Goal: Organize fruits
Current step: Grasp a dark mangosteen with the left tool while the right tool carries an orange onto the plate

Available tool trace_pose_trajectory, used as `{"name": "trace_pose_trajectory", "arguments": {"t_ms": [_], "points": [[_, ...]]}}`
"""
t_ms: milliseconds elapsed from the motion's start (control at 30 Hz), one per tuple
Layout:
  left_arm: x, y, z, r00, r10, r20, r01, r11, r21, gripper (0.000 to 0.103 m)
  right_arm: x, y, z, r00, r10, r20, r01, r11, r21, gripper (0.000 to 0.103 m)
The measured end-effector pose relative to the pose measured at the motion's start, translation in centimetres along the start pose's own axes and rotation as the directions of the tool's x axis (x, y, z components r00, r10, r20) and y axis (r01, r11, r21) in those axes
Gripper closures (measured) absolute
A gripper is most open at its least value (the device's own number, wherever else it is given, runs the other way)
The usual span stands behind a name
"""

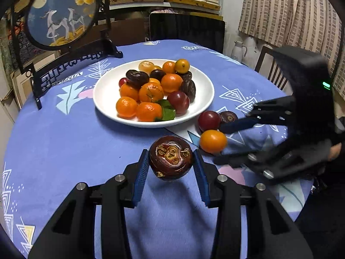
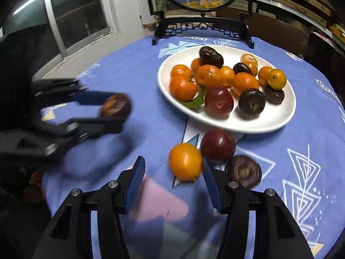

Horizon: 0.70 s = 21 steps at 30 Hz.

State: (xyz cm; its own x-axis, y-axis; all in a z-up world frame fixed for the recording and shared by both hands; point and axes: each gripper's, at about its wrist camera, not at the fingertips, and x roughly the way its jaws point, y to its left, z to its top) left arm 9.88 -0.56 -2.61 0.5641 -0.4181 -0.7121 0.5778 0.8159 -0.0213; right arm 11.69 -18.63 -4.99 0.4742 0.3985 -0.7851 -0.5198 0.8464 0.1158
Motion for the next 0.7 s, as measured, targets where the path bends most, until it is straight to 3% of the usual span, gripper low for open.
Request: {"name": "trace_pose_trajectory", "arguments": {"t_ms": [100, 233, 300, 500, 700], "points": [[0.1, 0.5, -0.2, 1.000, 0.000, -0.004, 0.000, 1.000, -0.019, 0.063, 0.6, -0.3, 0.3, 1.000, 0.018, -0.020, -0.018, 0.999, 0.029, 0.056], [0.5, 1.0, -0.1, 1.000, 0.000, -0.008, -0.001, 1.000, -0.030, 0.063, 2.1, 0.6, 0.0, 0.996, -0.042, -0.079, 0.041, 0.999, -0.021, 0.058], [0.6, 1.1, 0.0, 1.000, -0.003, -0.002, 0.003, 0.999, -0.042, 0.063, 1.8, 0.5, 0.0, 0.998, -0.021, -0.052, 0.021, 1.000, -0.006, 0.065], [0.8, 1.2, -0.1, 1.000, -0.005, -0.002, 0.005, 0.999, -0.051, 0.063, 1.3, -1.0, -0.2, 0.999, 0.039, -0.014, -0.038, 0.996, 0.080, 0.065], [-0.2, 1.9, 0.9, 0.999, -0.013, 0.032, 0.014, 0.998, -0.058, 0.063, -3.2, -1.7, 0.3, 0.988, 0.109, 0.112, -0.120, 0.988, 0.095, 0.065]]}}
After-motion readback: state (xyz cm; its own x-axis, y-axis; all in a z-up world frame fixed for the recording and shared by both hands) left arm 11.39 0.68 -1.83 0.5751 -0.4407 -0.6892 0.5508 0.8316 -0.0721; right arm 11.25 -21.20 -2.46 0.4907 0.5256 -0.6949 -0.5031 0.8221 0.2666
